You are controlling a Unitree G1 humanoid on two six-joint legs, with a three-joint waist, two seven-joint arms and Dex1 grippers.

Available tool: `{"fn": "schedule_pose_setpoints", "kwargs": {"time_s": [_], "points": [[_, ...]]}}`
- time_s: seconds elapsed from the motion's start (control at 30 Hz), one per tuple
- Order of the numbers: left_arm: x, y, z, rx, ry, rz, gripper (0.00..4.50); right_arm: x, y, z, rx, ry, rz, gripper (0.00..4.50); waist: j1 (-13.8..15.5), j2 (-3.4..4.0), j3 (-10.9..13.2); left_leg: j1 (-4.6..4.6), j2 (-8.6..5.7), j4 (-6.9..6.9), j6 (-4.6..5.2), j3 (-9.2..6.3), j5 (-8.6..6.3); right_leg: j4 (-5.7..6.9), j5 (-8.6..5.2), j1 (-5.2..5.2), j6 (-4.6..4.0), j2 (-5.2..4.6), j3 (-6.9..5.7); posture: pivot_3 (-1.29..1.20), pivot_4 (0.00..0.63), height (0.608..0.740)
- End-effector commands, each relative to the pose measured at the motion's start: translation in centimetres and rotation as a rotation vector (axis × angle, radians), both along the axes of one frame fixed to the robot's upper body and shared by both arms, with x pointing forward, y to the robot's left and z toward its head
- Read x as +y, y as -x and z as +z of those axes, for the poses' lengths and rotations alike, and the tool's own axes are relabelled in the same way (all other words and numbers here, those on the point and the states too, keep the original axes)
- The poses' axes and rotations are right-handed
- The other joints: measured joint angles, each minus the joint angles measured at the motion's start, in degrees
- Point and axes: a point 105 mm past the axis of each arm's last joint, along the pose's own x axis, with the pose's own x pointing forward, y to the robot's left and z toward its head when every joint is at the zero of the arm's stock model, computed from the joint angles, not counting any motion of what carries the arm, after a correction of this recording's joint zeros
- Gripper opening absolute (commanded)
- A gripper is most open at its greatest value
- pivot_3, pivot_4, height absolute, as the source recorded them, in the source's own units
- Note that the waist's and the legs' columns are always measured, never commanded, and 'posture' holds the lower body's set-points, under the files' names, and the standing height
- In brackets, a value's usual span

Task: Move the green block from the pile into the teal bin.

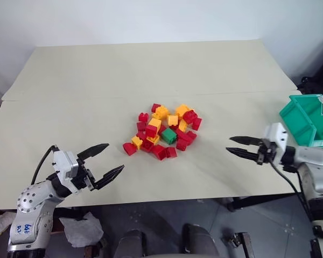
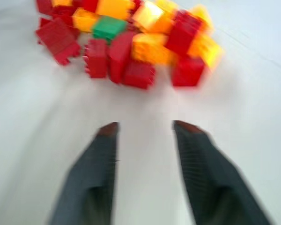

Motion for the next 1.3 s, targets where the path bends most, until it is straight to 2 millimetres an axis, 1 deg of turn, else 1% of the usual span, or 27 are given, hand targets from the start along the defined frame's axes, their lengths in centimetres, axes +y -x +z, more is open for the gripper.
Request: {"fn": "schedule_pose_setpoints", "kwargs": {"time_s": [0.03,0.13,0.17,0.2,0.3,0.37,0.4,0.47,0.57,0.6,0.67,0.77,0.8,0.87,0.93,1.07,1.17,1.27,1.3], "points": [[0.1,-0.1,0.9,-0.028,-0.002,-0.015,4.50,0.6,0.1,2.1,-0.065,-0.019,0.010,3.23,-0.3,0.00,0.0,0.00,0.01,0.01,0.00,0.01,0.00,0.00,0.00,0.00,0.00,0.00,0.00,0.00,0.150,0.740],[0.1,-0.1,1.0,-0.030,-0.013,-0.026,4.50,4.3,0.0,3.2,0.000,-0.035,0.094,4.27,-0.6,0.01,0.0,0.00,0.03,0.03,0.00,0.02,0.00,0.03,0.00,-0.02,0.00,0.00,0.03,0.00,0.150,0.740],[0.1,-0.1,1.0,-0.034,-0.018,-0.027,4.50,5.4,0.1,3.4,0.026,-0.027,0.118,4.48,-0.6,0.03,0.0,0.02,0.04,0.03,0.00,0.03,0.00,0.03,0.00,-0.02,-0.01,0.00,0.03,0.00,0.150,0.740],[0.1,-0.2,1.1,-0.039,-0.022,-0.027,4.50,6.4,0.2,3.6,0.053,-0.031,0.140,4.48,-0.5,0.04,0.0,0.03,0.05,0.02,-0.01,0.03,0.00,0.04,0.00,-0.04,-0.01,0.00,0.04,0.00,0.150,0.740],[-0.2,-0.2,0.9,-0.042,-0.027,-0.030,4.50,9.5,-0.7,4.5,0.112,-0.009,0.137,4.48,-0.3,0.04,0.0,-0.01,0.05,0.03,-0.01,-0.02,0.00,0.05,0.00,-0.05,-0.01,-0.01,0.03,0.00,0.150,0.740],[-0.3,-0.1,0.8,-0.041,-0.028,-0.031,4.50,11.2,-1.0,5.0,0.141,-0.014,0.158,4.48,-0.3,0.04,0.0,-0.02,0.04,0.05,0.00,-0.02,0.00,0.04,0.00,-0.05,-0.01,-0.02,0.03,0.00,0.150,0.740],[-0.5,-0.1,0.7,-0.040,-0.028,-0.032,4.50,12.0,-1.4,5.0,0.172,0.009,0.146,4.48,-0.1,0.04,0.0,-0.04,0.04,0.05,0.00,-0.03,0.00,0.03,0.00,-0.06,-0.01,-0.03,0.02,0.00,0.150,0.740],[-0.6,-0.1,0.6,-0.040,-0.027,-0.033,4.50,12.9,-2.1,4.9,0.190,0.047,0.117,4.48,0.1,0.04,0.0,-0.07,0.03,0.05,0.00,-0.09,-0.02,0.04,0.00,-0.06,-0.01,-0.03,-0.02,0.00,0.150,0.740],[-0.8,-0.1,0.5,-0.041,-0.026,-0.033,4.50,14.1,-3.3,4.9,0.235,0.049,0.068,4.48,0.5,0.04,0.0,-0.13,0.02,0.05,-0.01,-0.09,-0.03,0.05,0.00,-0.12,-0.01,-0.03,-0.06,0.00,0.150,0.740],[-1.0,0.0,0.5,-0.042,-0.023,-0.033,4.50,15.1,-3.8,4.7,0.250,0.069,0.058,4.48,0.6,0.04,0.0,-0.17,0.02,0.05,-0.01,-0.08,-0.03,0.05,0.00,-0.16,-0.01,-0.03,-0.06,0.00,0.150,0.740],[-1.1,0.1,0.5,-0.043,-0.020,-0.031,4.50,16.3,-4.3,4.5,0.261,0.097,0.050,4.48,0.5,0.04,0.0,-0.18,0.02,0.05,-0.01,-0.04,-0.03,0.07,0.00,-0.20,-0.01,-0.03,-0.06,0.00,0.150,0.740],[-1.3,0.3,0.4,-0.042,-0.012,-0.025,4.50,18.3,-5.6,4.2,0.286,0.114,0.010,4.48,0.3,0.04,0.0,-0.21,0.03,0.05,-0.01,-0.04,-0.03,0.15,0.00,-0.27,-0.01,-0.02,-0.07,0.00,0.150,0.740],[-1.3,0.4,0.4,-0.042,-0.012,-0.025,4.50,18.7,-5.8,4.1,0.299,0.114,0.009,4.48,0.1,0.04,0.0,-0.21,0.02,0.05,-0.01,-0.04,-0.03,0.16,0.00,-0.27,-0.02,-0.02,-0.07,0.00,0.150,0.740],[-1.4,0.4,0.4,-0.043,-0.007,-0.019,4.50,19.0,-6.0,3.5,0.310,0.143,0.003,4.48,0.2,0.04,0.0,-0.23,0.02,0.04,-0.01,-0.06,-0.03,0.18,0.00,-0.28,-0.01,-0.02,-0.10,0.00,0.150,0.740],[-1.4,0.4,0.4,-0.042,-0.005,-0.016,4.50,19.1,-6.4,2.9,0.305,0.176,-0.016,4.48,0.3,0.04,0.0,-0.25,0.01,0.04,0.00,-0.09,-0.03,0.19,0.00,-0.28,-0.01,-0.03,-0.14,0.00,0.150,0.740],[-1.4,0.4,0.5,-0.044,-0.006,-0.011,4.50,19.0,-7.0,2.3,0.290,0.211,-0.045,4.48,0.1,0.04,0.0,-0.26,0.00,0.04,0.01,-0.08,-0.04,0.18,0.00,-0.29,-0.01,-0.03,-0.14,0.00,0.150,0.740],[-1.3,0.5,0.6,-0.044,-0.006,-0.006,4.50,18.6,-7.0,1.8,0.294,0.243,-0.052,4.48,-0.1,0.04,0.0,-0.26,0.01,0.04,0.00,-0.08,-0.05,0.18,0.00,-0.29,-0.01,-0.03,-0.15,0.00,0.150,0.740],[-1.3,0.6,0.6,-0.042,-0.006,-0.006,4.50,18.6,-6.7,1.5,0.297,0.250,-0.043,4.48,-0.3,0.04,0.0,-0.26,0.01,0.03,0.00,-0.08,-0.05,0.18,0.00,-0.29,-0.01,-0.03,-0.15,0.00,0.150,0.740],[-1.3,0.6,0.5,-0.042,-0.006,-0.007,4.50,18.7,-6.6,1.4,0.298,0.251,-0.038,4.31,-0.3,0.04,0.0,-0.26,0.01,0.03,0.00,-0.08,-0.05,0.19,0.00,-0.29,-0.01,-0.03,-0.15,0.00,0.150,0.740]]}}
